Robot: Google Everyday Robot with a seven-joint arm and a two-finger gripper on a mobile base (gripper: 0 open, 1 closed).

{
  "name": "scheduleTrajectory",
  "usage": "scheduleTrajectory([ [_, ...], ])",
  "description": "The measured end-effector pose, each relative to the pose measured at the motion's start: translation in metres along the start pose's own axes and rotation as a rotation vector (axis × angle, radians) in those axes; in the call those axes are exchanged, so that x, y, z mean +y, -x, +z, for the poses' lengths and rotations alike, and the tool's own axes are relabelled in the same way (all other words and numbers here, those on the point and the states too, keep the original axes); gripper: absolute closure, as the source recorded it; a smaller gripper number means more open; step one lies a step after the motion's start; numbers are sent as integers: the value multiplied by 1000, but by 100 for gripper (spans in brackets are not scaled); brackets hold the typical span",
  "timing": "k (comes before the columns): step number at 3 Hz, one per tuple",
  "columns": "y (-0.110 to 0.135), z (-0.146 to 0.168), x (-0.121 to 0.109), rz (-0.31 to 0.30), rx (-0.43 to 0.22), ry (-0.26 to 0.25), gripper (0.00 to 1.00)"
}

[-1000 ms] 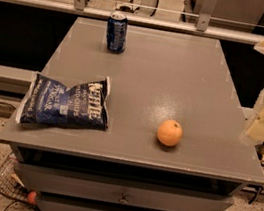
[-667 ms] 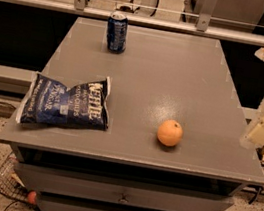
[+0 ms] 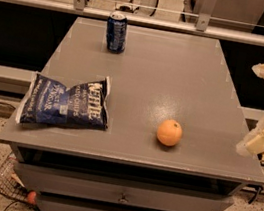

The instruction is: Move orange near pepsi can

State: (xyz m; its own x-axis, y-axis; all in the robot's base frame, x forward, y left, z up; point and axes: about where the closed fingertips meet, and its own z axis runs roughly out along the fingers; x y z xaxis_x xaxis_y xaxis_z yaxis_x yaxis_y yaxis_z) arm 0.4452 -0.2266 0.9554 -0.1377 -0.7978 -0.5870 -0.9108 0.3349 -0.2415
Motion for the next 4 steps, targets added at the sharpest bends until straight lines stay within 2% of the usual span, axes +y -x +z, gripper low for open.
scheduleTrajectory([
  [1,-13,19,5,22,-152,16,0],
  [2,-24,33,12,30,-273,25,0],
  [3,-29,48,17,40,-374,36,0],
  [4,-27,62,19,52,-414,31,0],
])
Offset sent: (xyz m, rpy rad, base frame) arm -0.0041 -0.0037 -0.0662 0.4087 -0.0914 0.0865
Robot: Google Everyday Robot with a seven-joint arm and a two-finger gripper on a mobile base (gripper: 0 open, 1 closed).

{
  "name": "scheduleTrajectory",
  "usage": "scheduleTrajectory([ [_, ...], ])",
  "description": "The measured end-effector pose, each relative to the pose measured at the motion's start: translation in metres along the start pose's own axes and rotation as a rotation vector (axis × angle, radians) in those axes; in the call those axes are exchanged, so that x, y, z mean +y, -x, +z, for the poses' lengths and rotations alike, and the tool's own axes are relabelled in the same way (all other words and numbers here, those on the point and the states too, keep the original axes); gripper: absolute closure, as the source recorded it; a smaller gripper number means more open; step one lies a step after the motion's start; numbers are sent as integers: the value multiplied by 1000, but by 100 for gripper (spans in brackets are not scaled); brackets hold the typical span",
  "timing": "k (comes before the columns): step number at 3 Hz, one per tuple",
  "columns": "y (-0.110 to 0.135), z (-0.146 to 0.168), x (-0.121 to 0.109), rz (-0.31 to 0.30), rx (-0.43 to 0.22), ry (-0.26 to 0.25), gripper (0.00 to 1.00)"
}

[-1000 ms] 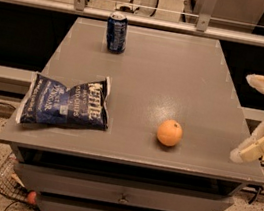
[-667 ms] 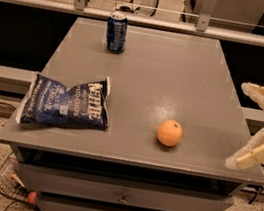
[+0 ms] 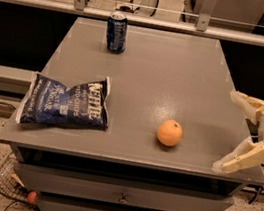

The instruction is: Move orange near pepsi can

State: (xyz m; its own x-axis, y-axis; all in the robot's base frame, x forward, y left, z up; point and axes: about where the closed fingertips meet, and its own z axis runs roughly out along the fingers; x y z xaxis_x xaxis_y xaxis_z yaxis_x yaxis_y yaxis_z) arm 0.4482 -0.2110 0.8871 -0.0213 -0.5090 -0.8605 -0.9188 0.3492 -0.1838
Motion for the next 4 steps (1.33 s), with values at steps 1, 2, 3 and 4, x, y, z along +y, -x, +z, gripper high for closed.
scheduleTrajectory([
  [1,0,1,0,0,-2,2,0],
  [2,3,26,3,32,-72,65,0],
  [3,11,51,10,55,-128,122,0],
  [4,22,71,18,61,-162,162,0],
])
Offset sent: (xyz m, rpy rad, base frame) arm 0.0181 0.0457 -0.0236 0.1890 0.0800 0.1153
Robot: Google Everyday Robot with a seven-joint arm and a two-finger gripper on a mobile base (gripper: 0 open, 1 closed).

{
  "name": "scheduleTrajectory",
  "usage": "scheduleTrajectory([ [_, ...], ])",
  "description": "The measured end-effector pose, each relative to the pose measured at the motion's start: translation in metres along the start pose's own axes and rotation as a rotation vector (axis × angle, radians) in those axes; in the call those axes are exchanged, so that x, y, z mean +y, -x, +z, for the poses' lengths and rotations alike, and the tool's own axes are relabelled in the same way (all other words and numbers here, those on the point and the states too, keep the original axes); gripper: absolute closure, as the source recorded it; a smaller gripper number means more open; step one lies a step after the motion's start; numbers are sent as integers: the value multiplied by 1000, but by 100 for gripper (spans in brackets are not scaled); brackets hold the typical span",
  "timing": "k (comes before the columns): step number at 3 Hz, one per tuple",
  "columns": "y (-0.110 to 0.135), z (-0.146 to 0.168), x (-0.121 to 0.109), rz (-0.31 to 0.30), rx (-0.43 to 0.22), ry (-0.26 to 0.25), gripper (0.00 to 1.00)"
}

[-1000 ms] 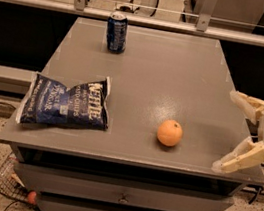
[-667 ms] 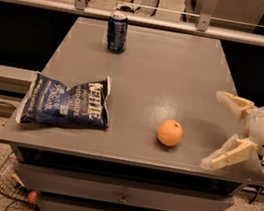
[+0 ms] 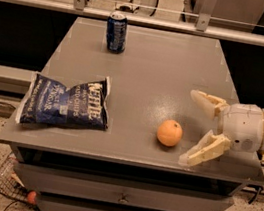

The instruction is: Move orange near pepsi can

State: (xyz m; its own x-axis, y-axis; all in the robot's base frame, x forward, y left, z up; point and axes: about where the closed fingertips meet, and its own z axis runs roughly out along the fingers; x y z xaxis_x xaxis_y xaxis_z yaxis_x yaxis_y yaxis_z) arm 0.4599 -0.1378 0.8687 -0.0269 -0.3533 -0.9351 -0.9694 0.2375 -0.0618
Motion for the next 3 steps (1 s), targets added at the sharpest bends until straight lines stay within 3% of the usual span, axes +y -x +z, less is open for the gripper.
scheduleTrajectory([
  [2,-6,24,10,-46,22,49,0],
  [3,-14,24,9,-68,28,67,18],
])
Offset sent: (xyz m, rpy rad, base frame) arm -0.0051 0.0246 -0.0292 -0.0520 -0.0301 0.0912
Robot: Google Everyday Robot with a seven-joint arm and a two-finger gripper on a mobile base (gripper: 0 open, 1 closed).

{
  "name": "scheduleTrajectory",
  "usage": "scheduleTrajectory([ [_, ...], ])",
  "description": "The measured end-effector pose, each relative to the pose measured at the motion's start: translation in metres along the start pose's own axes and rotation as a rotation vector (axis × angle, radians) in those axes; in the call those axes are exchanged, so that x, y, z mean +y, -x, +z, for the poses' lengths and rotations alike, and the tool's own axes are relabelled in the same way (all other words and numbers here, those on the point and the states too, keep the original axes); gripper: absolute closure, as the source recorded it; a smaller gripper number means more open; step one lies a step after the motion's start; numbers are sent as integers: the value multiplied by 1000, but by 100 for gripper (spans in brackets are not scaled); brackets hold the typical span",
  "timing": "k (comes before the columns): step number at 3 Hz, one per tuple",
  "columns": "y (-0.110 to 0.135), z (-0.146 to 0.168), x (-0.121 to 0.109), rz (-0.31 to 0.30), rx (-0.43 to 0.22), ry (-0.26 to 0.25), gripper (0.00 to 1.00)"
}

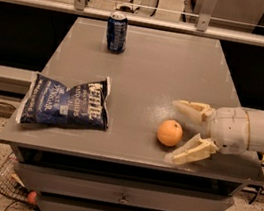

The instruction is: Move orange near pepsi can

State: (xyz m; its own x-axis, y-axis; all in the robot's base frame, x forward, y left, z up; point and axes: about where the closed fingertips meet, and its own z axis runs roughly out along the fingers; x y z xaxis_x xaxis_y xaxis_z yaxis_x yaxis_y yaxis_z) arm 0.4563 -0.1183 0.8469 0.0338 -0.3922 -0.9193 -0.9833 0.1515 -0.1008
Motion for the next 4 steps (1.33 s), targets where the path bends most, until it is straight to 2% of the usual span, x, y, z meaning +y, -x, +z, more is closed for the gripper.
scheduleTrajectory([
  [3,-3,-1,-1,-19,2,20,88],
  [4,-2,1,-1,-21,1,24,100],
])
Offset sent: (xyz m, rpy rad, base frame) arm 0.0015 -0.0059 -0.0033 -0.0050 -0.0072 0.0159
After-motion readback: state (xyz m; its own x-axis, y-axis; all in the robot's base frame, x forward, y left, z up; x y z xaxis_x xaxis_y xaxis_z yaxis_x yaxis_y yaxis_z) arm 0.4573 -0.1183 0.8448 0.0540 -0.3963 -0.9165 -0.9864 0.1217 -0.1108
